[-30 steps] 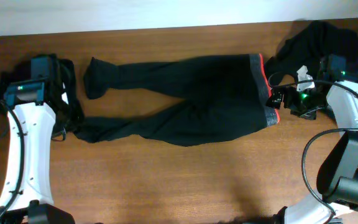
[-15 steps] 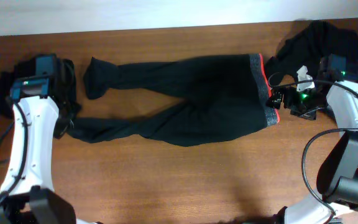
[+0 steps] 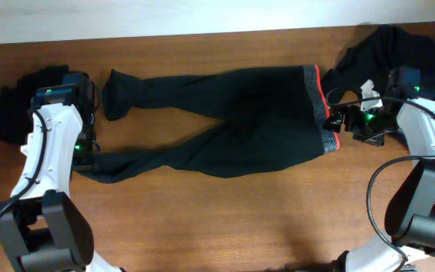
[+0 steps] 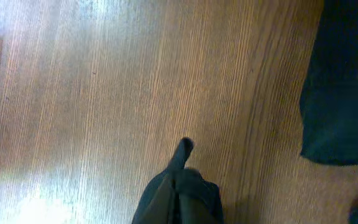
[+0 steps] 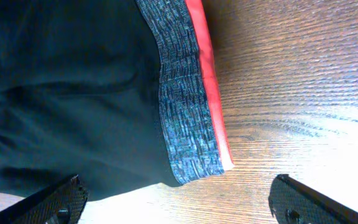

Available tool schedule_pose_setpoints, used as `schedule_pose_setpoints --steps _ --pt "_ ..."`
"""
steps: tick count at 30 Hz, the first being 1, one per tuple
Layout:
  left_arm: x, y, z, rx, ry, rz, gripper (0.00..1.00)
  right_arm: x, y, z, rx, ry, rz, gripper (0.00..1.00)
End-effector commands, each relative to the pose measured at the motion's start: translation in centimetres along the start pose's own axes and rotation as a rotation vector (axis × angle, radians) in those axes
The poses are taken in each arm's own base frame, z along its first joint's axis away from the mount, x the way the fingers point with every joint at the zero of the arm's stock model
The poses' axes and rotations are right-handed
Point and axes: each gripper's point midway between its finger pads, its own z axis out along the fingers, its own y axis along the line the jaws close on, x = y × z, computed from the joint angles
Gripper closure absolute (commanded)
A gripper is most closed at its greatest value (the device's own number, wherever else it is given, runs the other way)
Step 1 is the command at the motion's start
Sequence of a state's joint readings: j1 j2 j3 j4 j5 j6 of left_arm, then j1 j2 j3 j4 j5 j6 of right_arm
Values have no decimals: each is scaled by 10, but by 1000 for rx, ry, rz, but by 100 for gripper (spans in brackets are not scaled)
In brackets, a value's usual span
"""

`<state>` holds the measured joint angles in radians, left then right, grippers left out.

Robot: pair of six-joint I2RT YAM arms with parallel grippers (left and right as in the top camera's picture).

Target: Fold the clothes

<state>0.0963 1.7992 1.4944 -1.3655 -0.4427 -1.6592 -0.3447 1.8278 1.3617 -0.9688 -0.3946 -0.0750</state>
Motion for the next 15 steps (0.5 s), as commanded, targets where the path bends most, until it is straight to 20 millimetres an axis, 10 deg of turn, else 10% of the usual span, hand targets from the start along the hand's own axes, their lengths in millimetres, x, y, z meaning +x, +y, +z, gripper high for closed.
schedule_pose_setpoints --steps 1,5,12,15 --pt "-10 -4 -2 15 -55 -68 37 -7 5 -9 -14 -32 -6 1" --pt "-24 -6 -4 17 -136 82 1 -7 5 -9 -14 -32 -6 1" --pt "-17 -26 -20 64 -157 683 2 -7 5 -9 -15 -32 -6 1" --pt "13 -27 -26 97 -102 1059 20 -7 5 -9 -14 -33 -6 1"
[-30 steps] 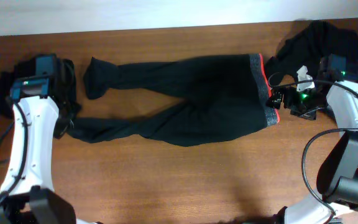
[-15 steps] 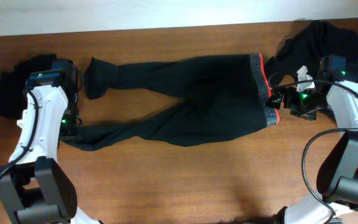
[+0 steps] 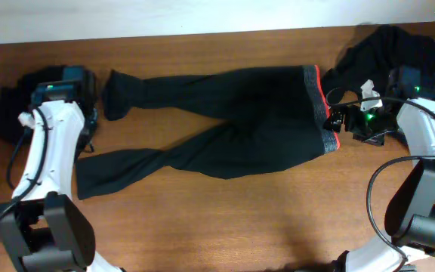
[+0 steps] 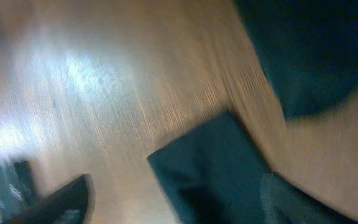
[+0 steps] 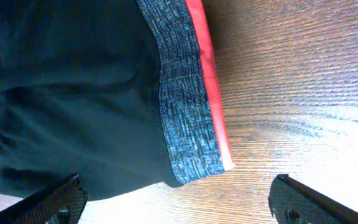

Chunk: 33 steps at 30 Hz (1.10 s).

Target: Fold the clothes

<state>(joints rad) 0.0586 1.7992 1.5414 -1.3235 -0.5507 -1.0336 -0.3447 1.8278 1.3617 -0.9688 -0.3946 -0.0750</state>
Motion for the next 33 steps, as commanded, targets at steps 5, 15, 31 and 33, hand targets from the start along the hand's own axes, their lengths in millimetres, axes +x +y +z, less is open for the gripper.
schedule_pose_setpoints --steps 5,15,31,33 --pt "36 -57 -25 184 -32 729 37 -7 5 -8 -15 -31 -6 1" --pt "115 -97 12 327 177 1133 44 -5 4 -4 -17 -13 0 1" --pt "180 -68 -2 434 447 1407 4 -9 14 0 -16 -23 -39 1" --pt "178 -60 0 383 466 1379 4 -9 14 0 -16 -24 -40 1"
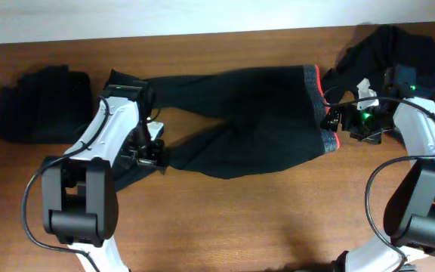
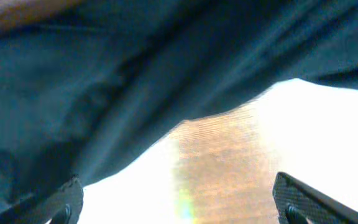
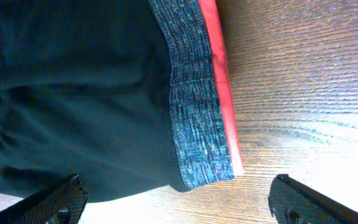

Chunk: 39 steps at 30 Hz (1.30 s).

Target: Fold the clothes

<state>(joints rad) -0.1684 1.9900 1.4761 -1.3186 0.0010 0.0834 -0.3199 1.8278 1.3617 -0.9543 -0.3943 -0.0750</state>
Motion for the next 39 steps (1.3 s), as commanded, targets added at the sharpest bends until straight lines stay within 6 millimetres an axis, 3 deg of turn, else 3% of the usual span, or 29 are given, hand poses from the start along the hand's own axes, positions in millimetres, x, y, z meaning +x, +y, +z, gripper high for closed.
schedule_pose_setpoints --steps 1,5,8,12,16,17,21,27,36,39 --pt "12 3 1 -19 47 -29 4 -7 6 -3 -13 -20 -11 1" --pt "6 21 5 -125 19 -99 4 -7 6 -3 -13 -21 -12 1" --pt "-11 22 12 -128 -54 -102 4 -7 6 -3 -13 -23 -13 1" --pt "-16 23 23 -129 -78 -103 8 -7 6 -3 -13 -23 -13 1" --pt "-11 23 34 -129 -63 -102 40 -7 6 -3 -13 -22 -12 1" --pt "-8 23 37 -131 -55 -102 57 -7 6 -3 -13 -22 -12 1" --pt "-8 23 39 -132 -53 -102 97 -7 6 -3 -13 -22 -12 1" --pt "-13 29 29 -163 -82 -172 99 -7 6 -3 -13 -23 -12 1" --pt "-50 41 -58 -192 -338 -313 99 -5 6 -3 -14 -15 -9 1" --pt "-54 50 -73 -241 -381 -325 99 -5 6 -3 -14 -12 -7 1"
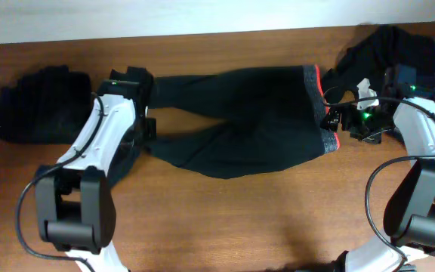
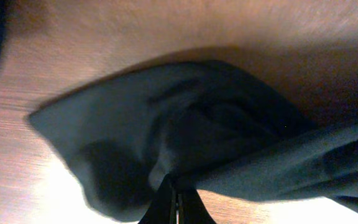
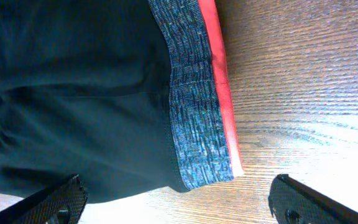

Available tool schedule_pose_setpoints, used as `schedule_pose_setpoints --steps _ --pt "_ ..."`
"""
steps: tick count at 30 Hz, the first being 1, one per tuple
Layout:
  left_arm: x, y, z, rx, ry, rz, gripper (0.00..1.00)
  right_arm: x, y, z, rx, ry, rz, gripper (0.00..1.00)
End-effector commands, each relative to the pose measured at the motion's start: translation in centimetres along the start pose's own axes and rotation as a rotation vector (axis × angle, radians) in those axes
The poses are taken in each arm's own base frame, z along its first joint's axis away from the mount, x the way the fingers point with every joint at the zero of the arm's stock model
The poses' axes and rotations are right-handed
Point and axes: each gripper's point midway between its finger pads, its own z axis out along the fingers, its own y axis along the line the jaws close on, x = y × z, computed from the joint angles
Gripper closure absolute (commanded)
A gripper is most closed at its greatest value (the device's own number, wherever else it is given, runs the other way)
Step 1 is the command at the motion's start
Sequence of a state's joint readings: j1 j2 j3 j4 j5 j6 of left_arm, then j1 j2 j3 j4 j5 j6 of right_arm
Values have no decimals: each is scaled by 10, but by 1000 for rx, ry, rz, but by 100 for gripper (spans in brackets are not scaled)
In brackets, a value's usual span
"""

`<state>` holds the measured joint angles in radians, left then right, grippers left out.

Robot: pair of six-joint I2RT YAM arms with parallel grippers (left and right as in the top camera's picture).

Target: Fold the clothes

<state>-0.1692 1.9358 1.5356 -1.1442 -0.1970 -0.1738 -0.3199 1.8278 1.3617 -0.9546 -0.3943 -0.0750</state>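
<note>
Black pants (image 1: pixel 248 113) lie across the table, their grey waistband with a red edge (image 1: pixel 313 91) at the right. My left gripper (image 1: pixel 148 128) is shut on dark fabric of the lower leg near its left end; in the left wrist view the cloth (image 2: pixel 166 137) bunches above the closed fingertips (image 2: pixel 176 199). The rest of that leg's end lies hidden under the arm. At the waistband's lower corner (image 3: pixel 197 124) my right gripper (image 3: pixel 176 186) stands open, its fingers either side of the corner and nothing held.
A folded black garment (image 1: pixel 36 106) lies at the far left. A heap of dark clothes (image 1: pixel 391 49) sits at the back right, behind the right arm. Bare wooden table (image 1: pixel 240 219) stretches along the front.
My left gripper was open over the lower pant leg; now it is shut on that leg's fabric and sits a little farther back, near the upper leg. The right gripper has not moved.
First my left gripper was shut on the lower leg's cuff at the far left. Then it was open and the leg lay flat. Later it hung open over the leg farther right, and now it grips it. The right gripper stayed open at the waistband.
</note>
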Motion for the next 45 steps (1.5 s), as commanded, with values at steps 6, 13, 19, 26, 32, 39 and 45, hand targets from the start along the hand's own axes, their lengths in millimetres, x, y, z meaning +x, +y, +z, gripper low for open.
schedule_pose_setpoints --steps 6,13,19,26,32,39,45 --pt "-27 36 -26 -180 -145 -60 99 -3 6 -3 -15 -5 -4 1" --pt "-10 45 -59 -180 -103 -142 100 -4 6 -3 -14 -8 -6 1" --pt "24 18 -81 17 15 -124 100 -4 6 -3 -15 -8 -5 1" --pt "63 -3 -87 136 187 -57 100 -4 7 -3 -19 -8 -6 1" --pt "31 -20 -85 225 61 -42 100 -3 13 -1 -24 -3 -20 1" --pt "3 1 -68 81 -21 -114 100 -2 17 1 -19 5 -34 1" --pt "-1 21 -38 -73 30 -158 33 -1 17 1 -19 8 -33 1"
